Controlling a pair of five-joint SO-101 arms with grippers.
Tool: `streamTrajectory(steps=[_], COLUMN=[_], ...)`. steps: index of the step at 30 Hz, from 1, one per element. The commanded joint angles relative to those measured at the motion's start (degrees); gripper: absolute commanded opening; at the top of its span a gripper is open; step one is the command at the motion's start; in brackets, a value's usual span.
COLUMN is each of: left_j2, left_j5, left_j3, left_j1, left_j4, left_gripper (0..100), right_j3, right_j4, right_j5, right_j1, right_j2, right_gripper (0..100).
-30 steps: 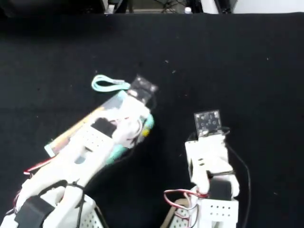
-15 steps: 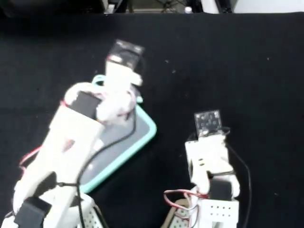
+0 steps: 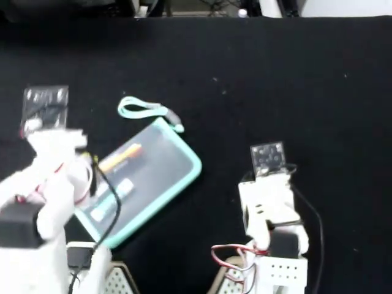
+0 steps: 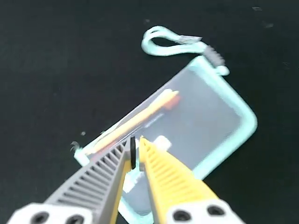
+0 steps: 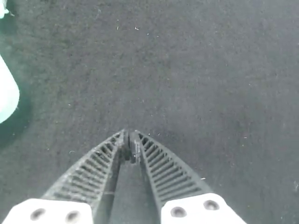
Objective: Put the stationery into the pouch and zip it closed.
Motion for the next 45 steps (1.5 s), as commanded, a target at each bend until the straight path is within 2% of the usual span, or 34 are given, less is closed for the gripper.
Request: streamTrajectory(steps=[1,4,10,14,27,33,39,45], left_j2=[-11.0,-21.2,-41.5,-38.4,-38.3,-38.2,-38.2,-38.2], left_j5=[-3.4,-6.4,-6.8,-6.8,-6.5,-6.7,-6.5,-6.4], left_j3=[15.3,26.2,45.2,52.9,69.1,69.1,69.1,69.1], left_j1=[-4.7,-7.9,-12.0,-12.3,-12.3,-12.3,-12.2,-11.8], left_j4=[-4.9,-10.4,-19.3,-21.9,-21.7,-21.7,-21.7,-21.7], left_gripper=[5,5,5,5,5,5,5,5], right_j3=[0.0,0.0,0.0,0.0,0.0,0.0,0.0,0.0], right_j4=[-0.8,-0.8,-0.8,-0.8,-0.8,0.5,14.4,14.2], right_j5=[-0.4,-0.4,-0.4,-0.4,-0.4,-0.5,-0.6,-0.8], right_j1=[0.7,0.7,0.7,0.7,0.5,-0.4,-0.3,0.0], right_j2=[-1.5,-1.5,-1.5,-1.5,-1.5,-1.5,-2.1,-2.0], right_gripper=[1.5,1.5,1.5,1.5,1.5,1.4,1.4,1.4])
